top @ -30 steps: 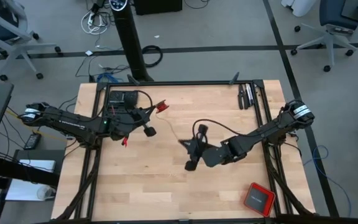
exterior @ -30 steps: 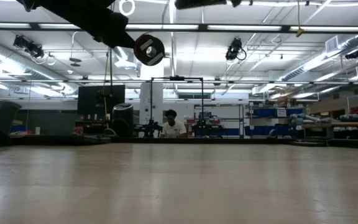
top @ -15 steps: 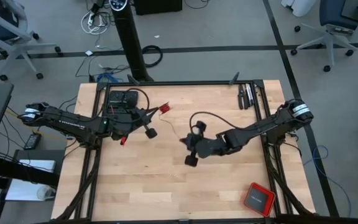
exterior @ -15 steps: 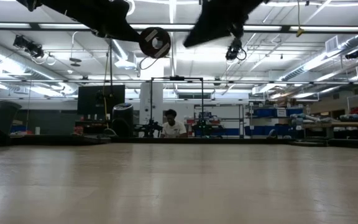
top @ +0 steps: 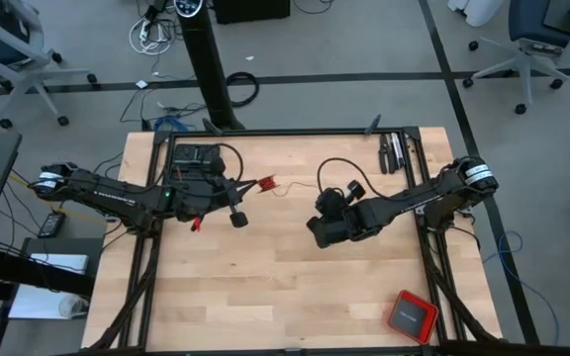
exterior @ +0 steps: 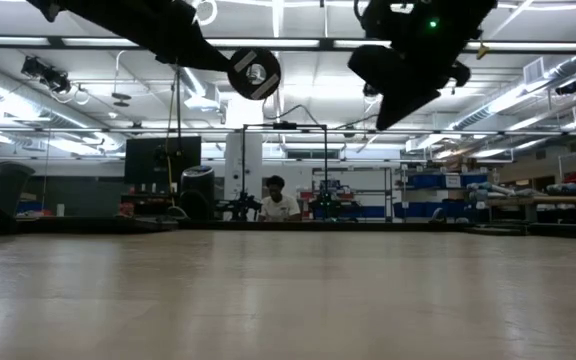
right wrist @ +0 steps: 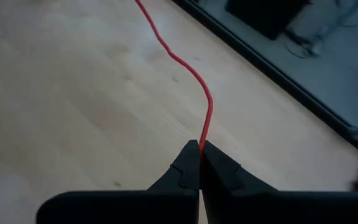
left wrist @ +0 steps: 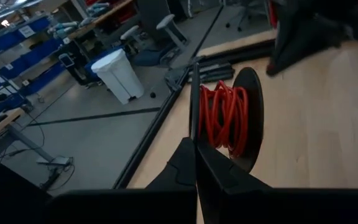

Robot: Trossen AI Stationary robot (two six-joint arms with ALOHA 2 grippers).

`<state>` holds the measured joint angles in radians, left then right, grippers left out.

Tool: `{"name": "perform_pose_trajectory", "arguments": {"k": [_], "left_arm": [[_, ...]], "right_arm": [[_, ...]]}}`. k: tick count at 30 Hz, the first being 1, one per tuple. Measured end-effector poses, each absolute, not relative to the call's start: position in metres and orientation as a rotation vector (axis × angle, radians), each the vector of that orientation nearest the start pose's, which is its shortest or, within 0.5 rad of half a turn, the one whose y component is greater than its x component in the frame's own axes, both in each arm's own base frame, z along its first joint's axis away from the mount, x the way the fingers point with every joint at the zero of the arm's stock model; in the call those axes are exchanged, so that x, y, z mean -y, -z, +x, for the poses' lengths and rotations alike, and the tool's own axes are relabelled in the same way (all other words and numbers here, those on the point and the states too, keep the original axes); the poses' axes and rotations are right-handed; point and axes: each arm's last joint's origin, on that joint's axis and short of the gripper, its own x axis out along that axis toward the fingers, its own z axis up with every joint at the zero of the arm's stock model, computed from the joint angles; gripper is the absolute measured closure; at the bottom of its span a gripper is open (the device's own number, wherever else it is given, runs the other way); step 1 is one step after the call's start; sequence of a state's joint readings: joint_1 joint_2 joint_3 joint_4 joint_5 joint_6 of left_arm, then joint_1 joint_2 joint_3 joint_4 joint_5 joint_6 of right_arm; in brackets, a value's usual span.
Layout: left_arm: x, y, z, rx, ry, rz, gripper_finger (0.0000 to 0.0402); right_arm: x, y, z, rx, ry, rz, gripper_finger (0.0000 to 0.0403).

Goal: Coil cords
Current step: Uncoil the red wire from the spool

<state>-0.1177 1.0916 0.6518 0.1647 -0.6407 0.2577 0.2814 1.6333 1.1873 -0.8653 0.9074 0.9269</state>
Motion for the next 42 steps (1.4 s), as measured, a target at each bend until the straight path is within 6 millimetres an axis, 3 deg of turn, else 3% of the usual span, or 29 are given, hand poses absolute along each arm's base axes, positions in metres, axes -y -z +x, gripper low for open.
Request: {"name": "perform_pose_trajectory", "arguments": {"k": [14, 26, 42], "left_arm": [[0.008, -0.250, 0.227, -0.500, -0.532, 0.481, 0.0402], [0.006, -0.248, 0.225, -0.540, -0.598, 0.512, 0.0402], [0.004, -0.251, 0.224, -0.512, -0.696, 0.512, 0.0402]], "right_arm": [[-0.083, -0.235, 0.274, -0.582, 1.074, 0.010, 0.0401], [-0.125, -0.248, 0.259, -0.134, 1.014, -0.208, 0.0401], [-0.169, -0.252, 0.246, -0.110, 0.866, -0.232, 0.0401]]}}
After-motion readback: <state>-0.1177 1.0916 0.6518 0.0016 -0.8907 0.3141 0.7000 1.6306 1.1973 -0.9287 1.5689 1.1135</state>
